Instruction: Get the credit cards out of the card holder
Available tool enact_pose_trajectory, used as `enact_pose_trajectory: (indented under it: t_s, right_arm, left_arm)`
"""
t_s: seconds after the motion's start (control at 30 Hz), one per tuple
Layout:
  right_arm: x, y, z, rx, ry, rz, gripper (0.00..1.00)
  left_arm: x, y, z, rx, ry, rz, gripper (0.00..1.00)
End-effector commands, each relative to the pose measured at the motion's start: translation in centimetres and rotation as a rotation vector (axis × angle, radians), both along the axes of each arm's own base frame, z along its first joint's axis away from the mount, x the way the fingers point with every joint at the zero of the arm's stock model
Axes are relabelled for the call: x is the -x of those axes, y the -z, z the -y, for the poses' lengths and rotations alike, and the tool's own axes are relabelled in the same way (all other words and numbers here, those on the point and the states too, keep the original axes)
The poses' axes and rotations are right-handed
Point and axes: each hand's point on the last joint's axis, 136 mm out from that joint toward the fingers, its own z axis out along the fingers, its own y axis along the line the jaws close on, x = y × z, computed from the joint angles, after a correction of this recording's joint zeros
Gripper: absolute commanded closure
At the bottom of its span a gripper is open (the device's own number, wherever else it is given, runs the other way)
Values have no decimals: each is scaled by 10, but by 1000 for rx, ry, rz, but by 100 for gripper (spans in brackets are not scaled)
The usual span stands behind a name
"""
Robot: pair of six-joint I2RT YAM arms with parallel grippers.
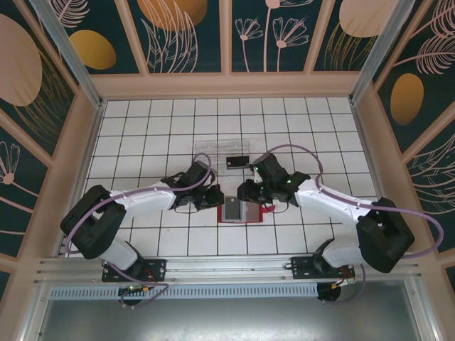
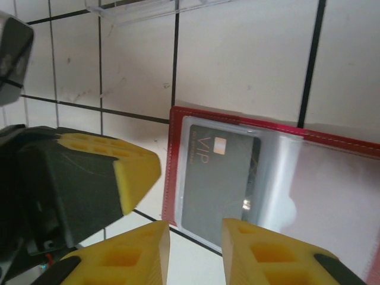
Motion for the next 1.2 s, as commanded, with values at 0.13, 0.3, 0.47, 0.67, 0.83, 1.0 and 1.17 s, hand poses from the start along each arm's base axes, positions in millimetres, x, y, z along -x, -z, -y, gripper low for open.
enact_pose_trajectory:
  t_s: [0.13, 0.3, 0.47, 0.67, 0.83, 1.0, 1.17]
  right_arm:
    - [2, 12, -11, -98, -19, -47, 80]
    - [8, 31, -11, -94, -31, -88, 85]
    - [14, 52, -6, -79, -24, -127, 87]
    - [16, 61, 0, -98, -10, -140, 87]
    - [18, 63, -1, -134, -18, -151, 87]
    - [18, 66, 2, -132, -10, -156, 86]
    - [20, 69, 2, -128, -10, -166, 86]
  left_arm:
    - [11, 22, -2, -25, 5, -68, 95]
    - [13, 31, -7, -59, 2, -79, 96]
    - [15, 37, -11, -78, 0, -90, 95]
    - [16, 39, -13, -98, 2, -90, 96]
    - [15, 39, -13, -98, 3, -92, 96]
    - [16, 38, -13, -99, 4, -92, 96]
    - [15, 37, -13, -101, 2, -91, 96]
